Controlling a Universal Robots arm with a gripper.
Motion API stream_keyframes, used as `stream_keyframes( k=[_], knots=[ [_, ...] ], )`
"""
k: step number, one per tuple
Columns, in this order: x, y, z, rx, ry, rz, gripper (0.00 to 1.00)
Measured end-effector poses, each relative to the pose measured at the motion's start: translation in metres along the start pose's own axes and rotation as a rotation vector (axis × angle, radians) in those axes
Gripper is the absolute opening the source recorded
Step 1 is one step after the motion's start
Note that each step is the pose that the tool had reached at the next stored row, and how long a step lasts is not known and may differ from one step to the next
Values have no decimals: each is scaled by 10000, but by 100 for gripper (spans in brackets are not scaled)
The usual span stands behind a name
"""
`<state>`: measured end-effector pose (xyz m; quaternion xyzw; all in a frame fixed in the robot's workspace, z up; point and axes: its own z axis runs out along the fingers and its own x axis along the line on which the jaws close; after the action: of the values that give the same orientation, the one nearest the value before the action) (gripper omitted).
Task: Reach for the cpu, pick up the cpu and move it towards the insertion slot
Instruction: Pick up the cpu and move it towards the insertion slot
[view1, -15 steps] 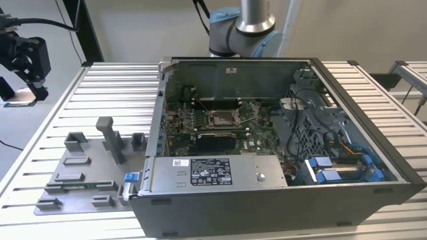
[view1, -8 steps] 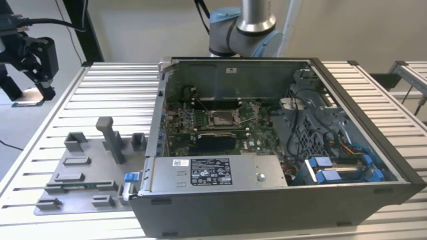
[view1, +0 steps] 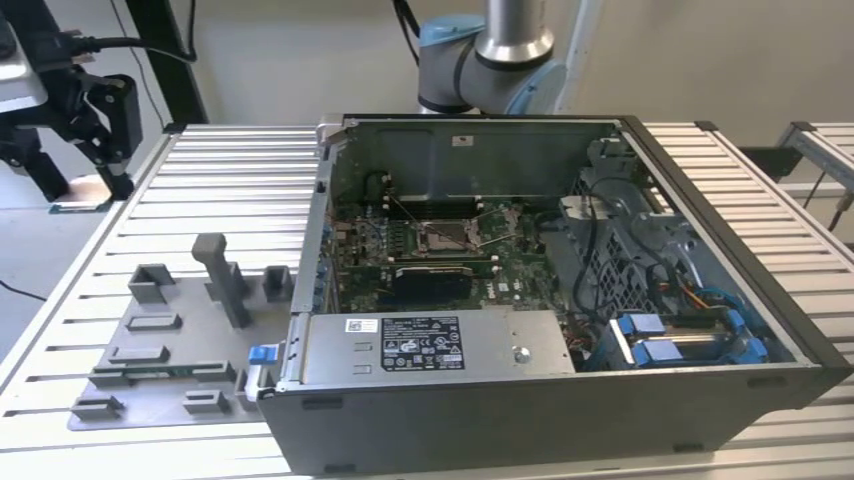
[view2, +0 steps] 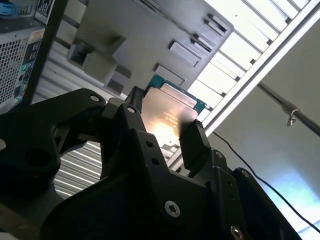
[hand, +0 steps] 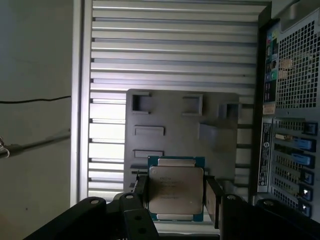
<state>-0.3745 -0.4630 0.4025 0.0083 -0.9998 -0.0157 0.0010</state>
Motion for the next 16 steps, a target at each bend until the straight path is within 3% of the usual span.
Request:
stream_keyframes(
  k=[16],
  knots=[
    [-420, -7, -1, -1, 39, 2, 0]
  ],
)
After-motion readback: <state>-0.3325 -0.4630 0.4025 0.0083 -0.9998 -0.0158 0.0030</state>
